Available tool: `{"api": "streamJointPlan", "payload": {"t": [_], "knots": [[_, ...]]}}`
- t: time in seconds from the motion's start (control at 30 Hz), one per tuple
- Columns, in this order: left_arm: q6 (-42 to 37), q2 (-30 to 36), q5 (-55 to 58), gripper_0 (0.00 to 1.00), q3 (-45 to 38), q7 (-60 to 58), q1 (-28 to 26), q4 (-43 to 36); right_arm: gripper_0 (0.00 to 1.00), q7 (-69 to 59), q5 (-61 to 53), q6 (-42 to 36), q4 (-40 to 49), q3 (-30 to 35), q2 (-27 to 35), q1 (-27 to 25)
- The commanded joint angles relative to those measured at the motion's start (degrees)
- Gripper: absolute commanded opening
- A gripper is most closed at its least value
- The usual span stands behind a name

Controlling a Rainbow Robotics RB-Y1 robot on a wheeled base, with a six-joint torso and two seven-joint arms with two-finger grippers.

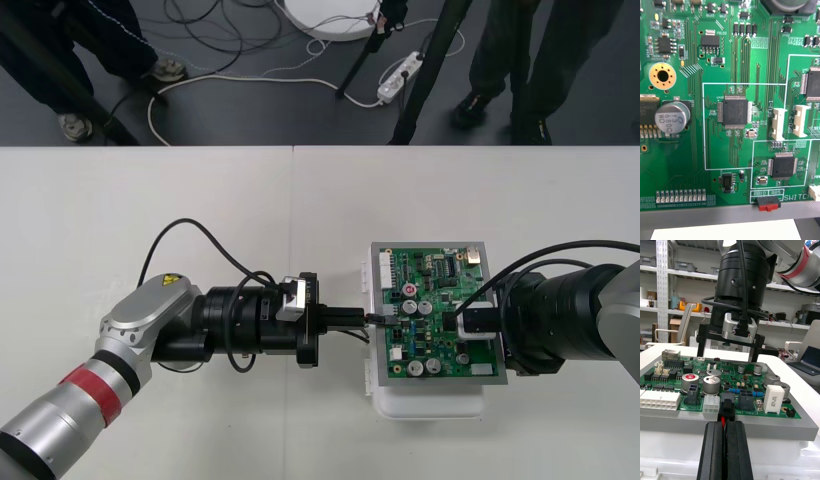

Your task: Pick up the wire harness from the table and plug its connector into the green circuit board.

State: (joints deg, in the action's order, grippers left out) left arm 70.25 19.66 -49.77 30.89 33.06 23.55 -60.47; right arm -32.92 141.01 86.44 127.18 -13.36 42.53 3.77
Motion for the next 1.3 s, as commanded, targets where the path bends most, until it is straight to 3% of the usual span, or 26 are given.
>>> {"api": "streamJointPlan", "payload": {"t": [0.03,1.3], "knots": [[-2.9,-1.6,-0.5,0.00,1.9,2.9,2.6,-0.6,1.00,-0.1,-1.4,-1.0,1.9,-0.8,-0.3,1.1],[-4.7,-3.0,-0.7,0.00,2.3,2.9,2.6,-0.6,1.00,-0.3,-2.5,-1.3,2.0,-0.8,-0.3,1.8]]}}
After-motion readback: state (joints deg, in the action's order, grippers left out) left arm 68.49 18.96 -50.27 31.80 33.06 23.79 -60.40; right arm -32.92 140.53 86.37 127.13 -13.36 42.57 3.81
